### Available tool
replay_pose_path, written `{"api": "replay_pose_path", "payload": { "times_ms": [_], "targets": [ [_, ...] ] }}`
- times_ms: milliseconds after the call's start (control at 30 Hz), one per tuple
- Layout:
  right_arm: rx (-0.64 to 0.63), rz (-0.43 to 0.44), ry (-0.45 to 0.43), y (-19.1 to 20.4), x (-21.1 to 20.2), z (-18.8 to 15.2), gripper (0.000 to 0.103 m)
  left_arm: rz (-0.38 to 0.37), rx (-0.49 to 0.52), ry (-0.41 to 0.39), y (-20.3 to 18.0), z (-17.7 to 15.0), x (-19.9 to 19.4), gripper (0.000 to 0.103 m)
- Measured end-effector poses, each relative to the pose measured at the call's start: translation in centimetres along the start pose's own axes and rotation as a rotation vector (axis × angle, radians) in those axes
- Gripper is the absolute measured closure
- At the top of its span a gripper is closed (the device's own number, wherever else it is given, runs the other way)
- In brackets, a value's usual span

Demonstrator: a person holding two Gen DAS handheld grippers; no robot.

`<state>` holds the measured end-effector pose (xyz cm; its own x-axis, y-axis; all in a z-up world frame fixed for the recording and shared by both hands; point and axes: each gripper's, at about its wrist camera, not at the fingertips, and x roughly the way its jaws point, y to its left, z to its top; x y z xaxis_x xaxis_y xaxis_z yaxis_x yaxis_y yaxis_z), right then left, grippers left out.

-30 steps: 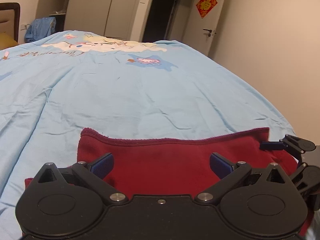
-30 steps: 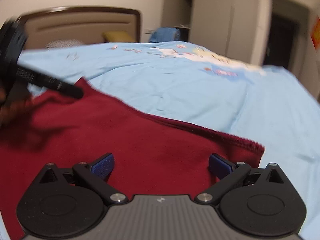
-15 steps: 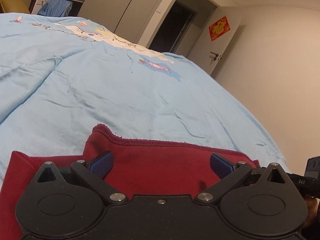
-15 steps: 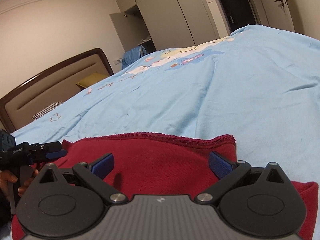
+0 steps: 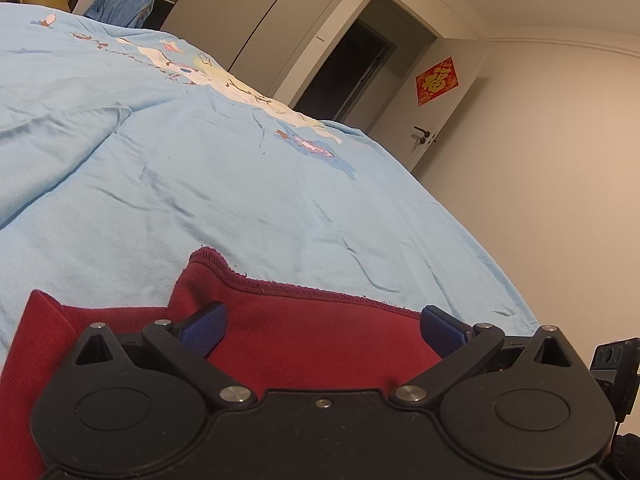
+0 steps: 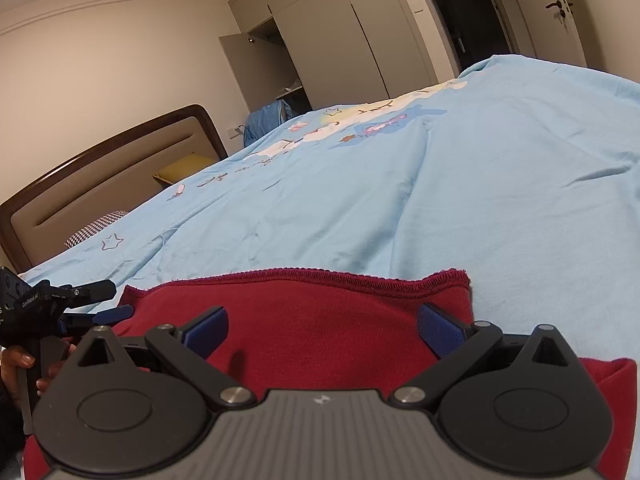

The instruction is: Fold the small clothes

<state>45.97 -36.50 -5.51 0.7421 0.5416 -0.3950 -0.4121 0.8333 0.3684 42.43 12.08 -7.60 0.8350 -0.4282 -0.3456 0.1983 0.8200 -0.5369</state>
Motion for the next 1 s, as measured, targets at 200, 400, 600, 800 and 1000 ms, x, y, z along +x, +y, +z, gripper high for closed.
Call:
{"api": "replay_pose_path", "payload": {
  "times_ms": [200,400,600,800,1000],
  "targets": [
    [0.007,0.005,-0.002,0.0,0.1,0.0,0.001,0.005,0.005,-0.001,0.0,-0.1,-0.1,0.001],
    [0.003,-0.045,0.019,0.7,-0.1,0.9,0.000,0.025,0.010,0.035,-0.7,0.6,-0.4,0.001],
    [-0.193,-0.285,-0.019,6.3,-2.6,2.6,0.000,0.049,0.167,0.025,-4.4,2.5,-5.0,0.001],
    [-0.255,-0.300,-0.047,11.3,-4.1,1.3,0.000,0.178,0.185,-0.042,-6.3,1.8,-11.0,0.001],
    [-0.234,-0.308,-0.136,15.2,-5.6,-4.5,0.000,0.280,0.102,-0.068,-5.5,-2.4,-15.9,0.001]
  ]
}}
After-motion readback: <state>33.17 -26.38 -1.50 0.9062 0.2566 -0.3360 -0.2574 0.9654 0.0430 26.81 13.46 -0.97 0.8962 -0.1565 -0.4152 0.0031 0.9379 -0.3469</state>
